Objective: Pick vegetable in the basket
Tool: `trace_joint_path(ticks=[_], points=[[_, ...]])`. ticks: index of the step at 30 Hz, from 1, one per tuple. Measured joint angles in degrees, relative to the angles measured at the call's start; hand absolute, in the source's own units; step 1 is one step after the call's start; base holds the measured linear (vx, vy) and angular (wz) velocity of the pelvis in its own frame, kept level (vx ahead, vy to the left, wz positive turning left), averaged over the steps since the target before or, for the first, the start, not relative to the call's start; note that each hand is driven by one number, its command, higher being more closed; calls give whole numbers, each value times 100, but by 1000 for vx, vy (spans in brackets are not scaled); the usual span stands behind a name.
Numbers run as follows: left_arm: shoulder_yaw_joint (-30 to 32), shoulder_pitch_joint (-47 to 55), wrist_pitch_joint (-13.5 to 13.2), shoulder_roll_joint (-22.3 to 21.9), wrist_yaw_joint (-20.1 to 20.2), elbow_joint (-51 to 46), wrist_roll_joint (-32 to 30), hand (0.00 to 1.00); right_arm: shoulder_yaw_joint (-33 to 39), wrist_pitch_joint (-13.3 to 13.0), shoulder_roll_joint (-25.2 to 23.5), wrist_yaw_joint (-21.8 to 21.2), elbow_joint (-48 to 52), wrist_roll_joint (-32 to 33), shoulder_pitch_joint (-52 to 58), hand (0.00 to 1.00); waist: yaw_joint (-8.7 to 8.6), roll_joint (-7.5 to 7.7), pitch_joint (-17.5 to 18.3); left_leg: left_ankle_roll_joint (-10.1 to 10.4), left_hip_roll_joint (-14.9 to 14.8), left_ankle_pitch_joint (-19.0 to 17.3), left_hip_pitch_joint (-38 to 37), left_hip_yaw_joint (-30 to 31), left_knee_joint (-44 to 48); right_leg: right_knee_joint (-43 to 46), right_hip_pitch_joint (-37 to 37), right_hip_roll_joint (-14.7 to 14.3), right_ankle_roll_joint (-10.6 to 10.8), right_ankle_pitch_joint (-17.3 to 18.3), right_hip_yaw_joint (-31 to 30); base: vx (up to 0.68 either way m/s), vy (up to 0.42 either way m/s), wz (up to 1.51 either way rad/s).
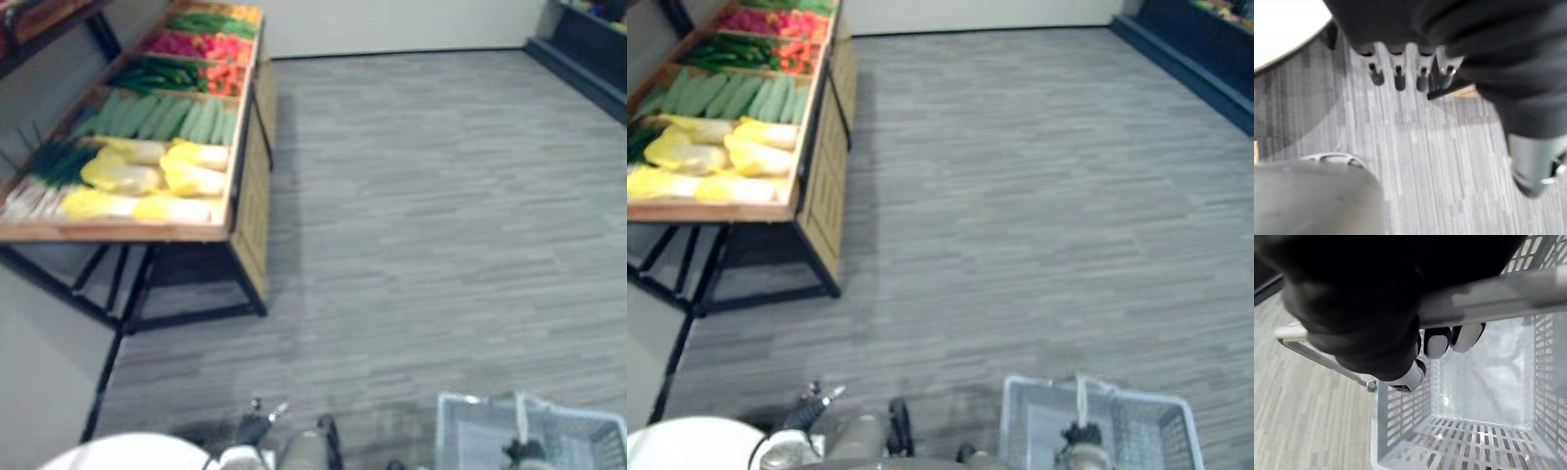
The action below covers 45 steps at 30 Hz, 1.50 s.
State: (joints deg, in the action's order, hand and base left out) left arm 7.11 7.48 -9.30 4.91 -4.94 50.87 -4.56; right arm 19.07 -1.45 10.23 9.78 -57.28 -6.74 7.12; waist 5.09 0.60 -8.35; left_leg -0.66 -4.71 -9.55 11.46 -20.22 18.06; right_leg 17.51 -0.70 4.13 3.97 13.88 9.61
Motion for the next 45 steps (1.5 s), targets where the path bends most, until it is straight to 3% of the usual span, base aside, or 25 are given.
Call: trace_joint_path(ticks=[2, 4, 8, 10, 12, 14, 15, 16, 18, 20, 23, 24, 25, 26, 27, 28, 29, 31, 33, 36, 37, 41, 42, 43, 45], points=[[-130, -14, 9, 224, -71, 44, 0, 0, 299, 8, -230, 5, -8, 54, 241, 100, -186, 260, -51, -188, 374, -120, -559, 89, -295, 2735, 1056, 545, 425, -277, -171, 308, 167, 30], [-359, 18, 76, 344, -114, 62, -1, 0, 341, 12, -388, 11, -65, 117, 428, 100, -403, 280, -86, -207, 477, -141, -1071, 368, -654, 3681, 1387, 715, 416, -255, -33, 365, 78, 65], [-465, -240, 81, 360, -123, 60, -2, 0, 545, 28, -579, -6, -224, 323, 567, 100, -576, 280, -95, -71, 468, -180, -1533, 963, -1104, 2204, 1743, 794, 185, -119, 508, 420, -13, 77], [-426, -355, 79, 311, -125, 63, -17, 0, 692, 32, -659, -10, -359, 392, 512, 100, -655, 247, -114, 142, 376, -360, -1785, 1177, -1267, -86, 1742, 660, 247, -573, 306, 499, -120, 63], [-241, -346, 79, 296, -129, 81, -18, 0, 750, 32, -690, -35, -436, 453, 491, 100, -622, 261, -122, 267, 300, -745, -2058, 1253, -1151, -1004, 1754, 615, 314, -924, -80, 585, -227, 31], [-27, -176, 59, 200, -130, 88, -18, 0, 679, 59, -676, -72, -441, 447, 579, 100, -668, 30, -35, 467, -104, -1253, -2259, 1330, -531, -468, 1753, 388, 263, -870, -154, 697, -331, 48], [148, -132, 12, 217, -123, 68, -18, 0, 510, 96, -699, -77, -464, 449, 594, 100, -656, 56, -56, 630, -345, -1379, -1886, 1343, 887, -18, 1647, 298, 222, -1100, -204, 745, -406, 47], [267, -98, 21, 123, -132, 63, -9, 0, 490, 123, -630, -80, -474, 451, 594, 100, -645, -74, -60, 498, -738, -850, -1225, 1360, 2588, 87, 1408, 87, -25, -1290, -176, 726, -410, 38], [296, 38, 47, -125, -128, 86, -3, 0, 330, 146, -364, -36, -476, 449, 529, 100, -469, -361, -194, 474, -1177, 37, -625, 1467, 3987, -283, 779, -227, -300, -1115, -147, 718, -339, -20], [402, 4, 59, -184, -130, 146, 149, 0, 96, 136, -182, -72, -469, 420, 350, 100, -447, -276, -276, 594, -1133, -348, -206, 1101, 4132, -656, 228, -161, -288, -1124, -209, 704, -232, -26], [425, -152, -34, -251, -147, 57, 236, 0, 117, -14, -195, -117, -386, 272, 114, 100, -309, -45, -372, 564, -753, -468, 126, -162, 2331, -1441, -670, 173, -257, -1101, 86, 609, -141, 9], [329, -171, -63, -292, -140, 51, 235, 0, 137, -60, -183, -98, -302, 272, 45, 100, -315, -35, -364, 496, -658, -245, 148, -825, 1491, -1606, -882, 218, -167, -1003, 332, 541, -71, 64], [218, -174, -51, -421, -106, 73, 232, 0, 127, -134, -55, -107, -195, 272, 55, 100, -360, -232, -303, 292, -682, 520, 140, -2130, 502, -1710, -1203, 64, 34, -639, 729, 553, -45, 81], [206, -145, -41, -476, -92, 85, 229, 0, 126, -140, 15, -105, -205, 268, 68, 100, -352, -281, -271, -286, -694, 593, 98, -2654, 352, -1574, -1278, -5, 78, -404, 868, 561, 40, 112], [231, -113, -17, -450, -76, 106, 218, 0, 124, -104, -53, -105, -256, 266, 119, 100, -321, -167, -209, -937, -643, 196, -24, -2942, 305, -1120, -1295, 64, 156, 43, 1113, 561, 90, 135], [268, -144, -12, -293, -49, 77, 236, 0, 112, -47, -188, -112, -309, 230, 93, 100, -313, 116, -159, -1009, -322, -222, -2, -2567, 300, -231, -1176, 343, 346, 530, 1374, 672, 93, 184], [353, -213, 6, -239, -64, 95, 255, 0, 126, -37, -202, -110, -377, 228, -2, 100, -330, 302, -172, -1053, -73, -362, -37, -2252, 273, 1007, -835, 633, 495, 561, 1429, 552, 53, 174], [374, -229, 4, -224, -101, 107, 357, 0, 114, -37, -184, -117, -413, 219, -88, 100, -331, 393, -222, -972, 148, -459, -236, -1645, 208, 3028, -128, 858, 813, -51, 867, 576, -15, 177], [391, -223, 80, -227, -155, 132, 382, 0, 110, -38, -158, -113, -421, 208, -173, 100, -335, 334, -306, -810, 257, -511, -680, -996, 62, 3967, 256, 847, 781, -32, 529, 574, -112, 183], [392, -80, 74, -226, -176, 93, 387, 0, 128, -66, -92, -161, -362, 208, -113, 100, -371, 69, -337, -477, 278, -312, -1412, 262, -601, 3054, 769, 692, 351, 214, 361, 490, -224, 204], [422, -105, 72, -187, -188, 85, 388, 0, 185, -62, -92, -171, -372, 209, -91, 100, -389, 46, -335, -349, 214, -237, -1486, 790, -725, 2019, 946, 592, 318, 228, -70, 345, -273, 190], [708, -287, 71, 65, -199, 81, 391, 0, 612, -131, -103, -167, -406, 231, 2, 100, -414, 98, -324, 261, 110, -563, -1172, 2488, -448, -115, 1230, 523, 613, -30, -2270, 388, -528, 239], [954, -289, 65, 227, -253, 33, 434, 0, 682, -156, -190, -166, -401, 236, 111, 100, -376, 264, -297, 514, 90, -753, -1151, 2893, -223, -224, 1190, 576, 615, -54, -2532, 414, -824, 204], [1253, -304, 68, 346, -288, -31, 446, 0, 679, -154, -290, -169, -398, 242, 179, 100, -331, 305, -295, 731, -87, -916, -1191, 3195, -31, 256, 1179, 530, 921, -567, -2182, 284, -579, 183], [1364, -306, 75, 285, -344, -130, 513, 0, 671, -145, -204, -165, -264, 275, 207, 100, -345, 12, -202, 658, -640, -590, -1082, 2688, 65, 585, 1125, 303, 545, -231, -1532, 299, -651, 150]])
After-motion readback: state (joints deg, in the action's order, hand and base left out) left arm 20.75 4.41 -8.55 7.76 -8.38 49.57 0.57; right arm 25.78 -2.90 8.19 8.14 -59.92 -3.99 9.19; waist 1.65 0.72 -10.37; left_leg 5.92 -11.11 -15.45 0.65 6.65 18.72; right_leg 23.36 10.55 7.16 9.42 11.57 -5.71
